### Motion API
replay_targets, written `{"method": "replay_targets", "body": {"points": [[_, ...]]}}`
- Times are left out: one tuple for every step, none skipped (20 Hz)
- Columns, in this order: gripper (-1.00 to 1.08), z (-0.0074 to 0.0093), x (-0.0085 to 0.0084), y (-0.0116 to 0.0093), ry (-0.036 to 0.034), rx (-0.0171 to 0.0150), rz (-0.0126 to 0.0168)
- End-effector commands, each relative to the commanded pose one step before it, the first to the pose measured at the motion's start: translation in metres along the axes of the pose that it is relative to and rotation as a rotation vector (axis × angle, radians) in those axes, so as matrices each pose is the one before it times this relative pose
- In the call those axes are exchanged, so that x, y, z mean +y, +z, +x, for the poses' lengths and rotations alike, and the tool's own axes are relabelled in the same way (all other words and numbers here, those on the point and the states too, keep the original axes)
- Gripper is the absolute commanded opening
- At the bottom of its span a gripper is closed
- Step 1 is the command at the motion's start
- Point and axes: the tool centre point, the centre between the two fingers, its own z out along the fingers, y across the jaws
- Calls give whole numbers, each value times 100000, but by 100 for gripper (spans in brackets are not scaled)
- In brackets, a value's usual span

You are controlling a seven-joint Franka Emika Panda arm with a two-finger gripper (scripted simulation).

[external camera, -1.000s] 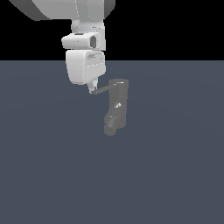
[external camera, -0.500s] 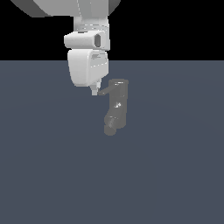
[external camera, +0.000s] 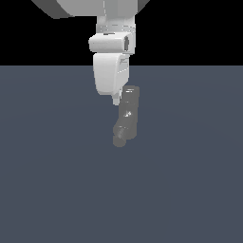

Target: Turn on the faucet by rotating a designated handle.

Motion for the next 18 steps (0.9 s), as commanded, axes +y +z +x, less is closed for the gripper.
{"method": "replay_targets", "body": {"points": [[-100, 2460, -172, -17, 2085, 152, -5], [-100, 555, -1, -7, 0, 0, 0], [-100, 576, -13, 15, 47, 31, -40], [-100, 563, -2, -7, 0, 0, 0], [-100, 567, -2, -7, 0, 0, 0], [-100, 571, -3, -7, 0, 0, 0], [-100, 590, -15, 14, 45, 34, -39], [-100, 580, -6, -7, 0, 0, 0], [-100, 584, -9, -7, 0, 0, 0], [-100, 0, 0, 0, 0, 0, 0], [-100, -1945, 46, 21, -2789, -163, 141], [-100, 380, -322, 1, 119, 12, -7], [-100, 374, -320, 1, 108, 11, -7], [-100, 377, -320, 1, 119, 11, -7], [-100, 376, -319, 1, 119, 11, -8], [-100, 369, -317, 0, 108, 10, -7], [-100, 372, -316, 1, 119, 11, -7], [-100, 366, -314, 0, 109, 10, -7]]}}
